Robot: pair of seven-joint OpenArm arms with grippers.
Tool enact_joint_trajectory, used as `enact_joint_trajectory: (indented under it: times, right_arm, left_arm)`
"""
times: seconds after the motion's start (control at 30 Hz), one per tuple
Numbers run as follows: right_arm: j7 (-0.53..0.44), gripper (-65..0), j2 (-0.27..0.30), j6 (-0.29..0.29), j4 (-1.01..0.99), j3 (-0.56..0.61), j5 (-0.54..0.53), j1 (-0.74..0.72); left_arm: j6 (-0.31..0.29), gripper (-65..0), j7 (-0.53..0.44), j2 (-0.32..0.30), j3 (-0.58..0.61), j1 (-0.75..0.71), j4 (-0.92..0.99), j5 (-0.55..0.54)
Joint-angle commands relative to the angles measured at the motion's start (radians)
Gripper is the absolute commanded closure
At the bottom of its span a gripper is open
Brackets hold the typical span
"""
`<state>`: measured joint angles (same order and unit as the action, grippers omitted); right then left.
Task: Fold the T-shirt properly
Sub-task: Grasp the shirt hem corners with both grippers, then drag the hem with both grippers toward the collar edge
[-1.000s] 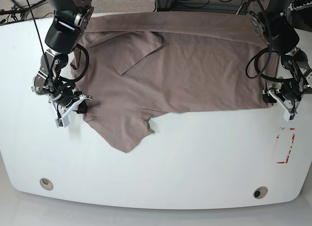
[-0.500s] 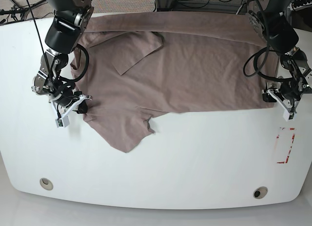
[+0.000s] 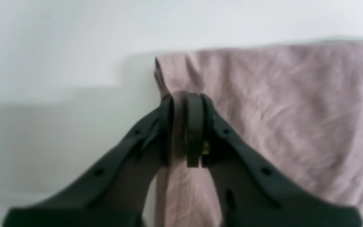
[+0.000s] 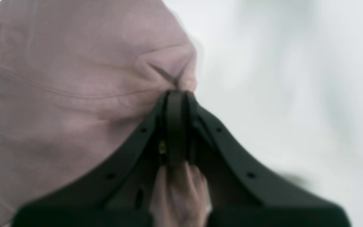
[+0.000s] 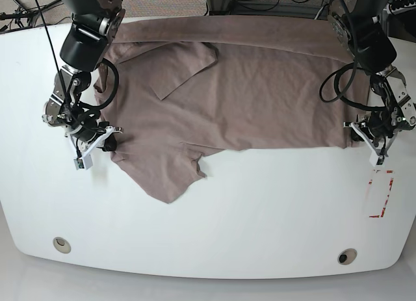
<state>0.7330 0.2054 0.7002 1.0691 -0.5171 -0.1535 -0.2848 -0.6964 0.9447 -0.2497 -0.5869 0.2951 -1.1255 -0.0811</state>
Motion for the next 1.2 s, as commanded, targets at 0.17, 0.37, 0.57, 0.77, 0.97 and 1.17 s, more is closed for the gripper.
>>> enact_joint_trajectory:
  times: [0.17, 0.37, 0.57, 0.77, 0.97, 1.17]
  right_arm:
    - [0.023, 0.0, 0.042, -0.002, 0.035, -0.001, 0.016, -0.024]
    - [0.073, 0.0, 0.058, -0.002, 0.110, -0.001, 0.015, -0.024]
    - [0.113, 0.0, 0.059, -0.002, 0.176, -0.007, 0.015, -0.027]
    - [0.153, 0.0, 0.068, -0.002, 0.250, -0.008, 0.015, -0.024]
    - [0.205, 0.0, 0.070, -0.002, 0.323, -0.010, 0.013, -0.023]
    - [0.288, 0.0, 0.065, -0.002, 0.441, -0.011, 0.013, 0.006]
  left_arm:
    - [-0.002, 0.0, -0.013, -0.013, 0.005, 0.028, -0.024, -0.018]
    - [-0.002, 0.0, -0.011, -0.013, 0.002, 0.022, -0.113, -0.016]
    - [-0.002, 0.0, 0.049, -0.013, 0.003, 0.020, -0.189, -0.018]
    - [-0.002, 0.0, 0.096, -0.004, 0.003, 0.026, -0.250, -0.019]
    - [-0.002, 0.0, 0.098, 0.043, 0.003, 0.020, -0.345, -0.019]
    - [-0.002, 0.0, 0.098, 0.049, 0.008, -0.017, -0.437, -0.019]
